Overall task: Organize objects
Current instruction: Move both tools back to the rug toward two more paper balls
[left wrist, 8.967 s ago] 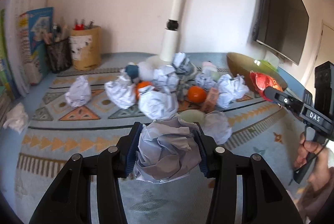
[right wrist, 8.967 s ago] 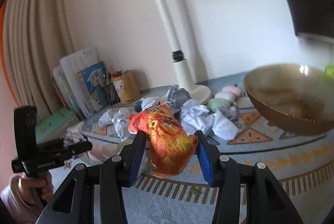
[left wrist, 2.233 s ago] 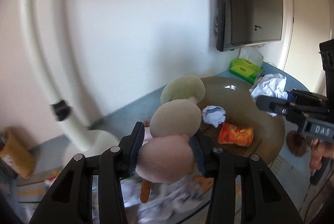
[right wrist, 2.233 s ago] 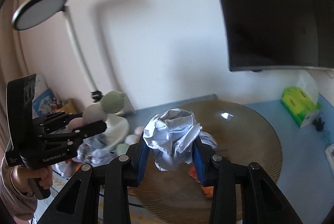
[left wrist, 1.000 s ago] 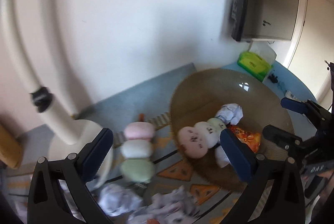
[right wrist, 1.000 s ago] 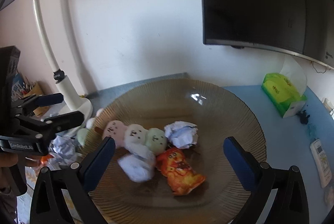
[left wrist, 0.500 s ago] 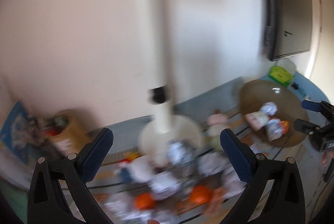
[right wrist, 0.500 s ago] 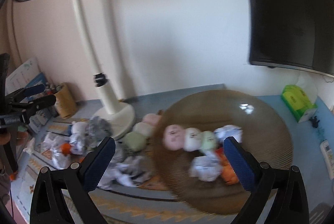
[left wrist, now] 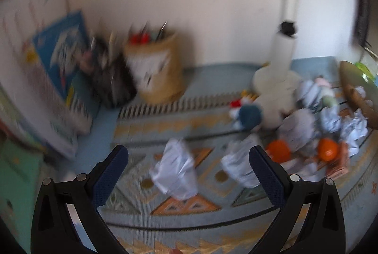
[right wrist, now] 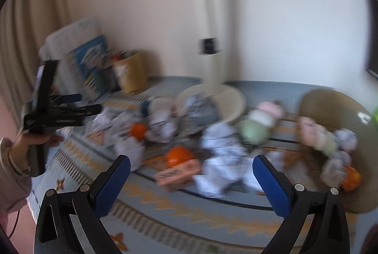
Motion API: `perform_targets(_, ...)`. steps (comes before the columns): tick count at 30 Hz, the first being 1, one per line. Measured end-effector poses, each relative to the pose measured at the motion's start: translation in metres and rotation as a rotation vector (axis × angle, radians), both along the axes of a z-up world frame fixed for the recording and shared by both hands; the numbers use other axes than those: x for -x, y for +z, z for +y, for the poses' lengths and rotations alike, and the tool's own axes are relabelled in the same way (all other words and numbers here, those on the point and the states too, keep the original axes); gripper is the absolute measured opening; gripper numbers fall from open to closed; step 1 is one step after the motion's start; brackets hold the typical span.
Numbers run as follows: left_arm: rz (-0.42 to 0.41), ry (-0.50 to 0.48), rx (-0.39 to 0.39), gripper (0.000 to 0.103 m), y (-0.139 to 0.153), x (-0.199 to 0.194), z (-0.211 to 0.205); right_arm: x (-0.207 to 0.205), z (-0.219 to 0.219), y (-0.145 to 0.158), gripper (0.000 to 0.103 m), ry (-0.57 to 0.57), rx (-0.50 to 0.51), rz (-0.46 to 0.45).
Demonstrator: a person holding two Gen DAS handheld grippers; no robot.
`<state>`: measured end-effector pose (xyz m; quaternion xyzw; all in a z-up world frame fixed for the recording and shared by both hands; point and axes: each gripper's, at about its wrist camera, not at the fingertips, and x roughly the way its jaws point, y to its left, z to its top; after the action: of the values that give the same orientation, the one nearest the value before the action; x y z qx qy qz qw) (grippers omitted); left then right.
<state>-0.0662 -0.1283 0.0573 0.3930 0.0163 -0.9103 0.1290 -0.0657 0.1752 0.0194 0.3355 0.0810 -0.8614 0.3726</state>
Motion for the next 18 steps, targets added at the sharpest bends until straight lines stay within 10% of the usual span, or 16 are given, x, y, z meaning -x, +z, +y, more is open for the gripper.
perform_targets(13, -0.091, 0.077, -0.173, 0.102, -0.062, 0.005, -0.033, 0.000, -0.119, -0.071, 0.103, 0.195, -0.120, -0.114)
perform_targets(18, -0.104, 0.075, -0.115, 0.103, -0.064, 0.006, -0.023, 0.004, -0.125, -0.075, 0.103, 0.181, -0.118, -0.079)
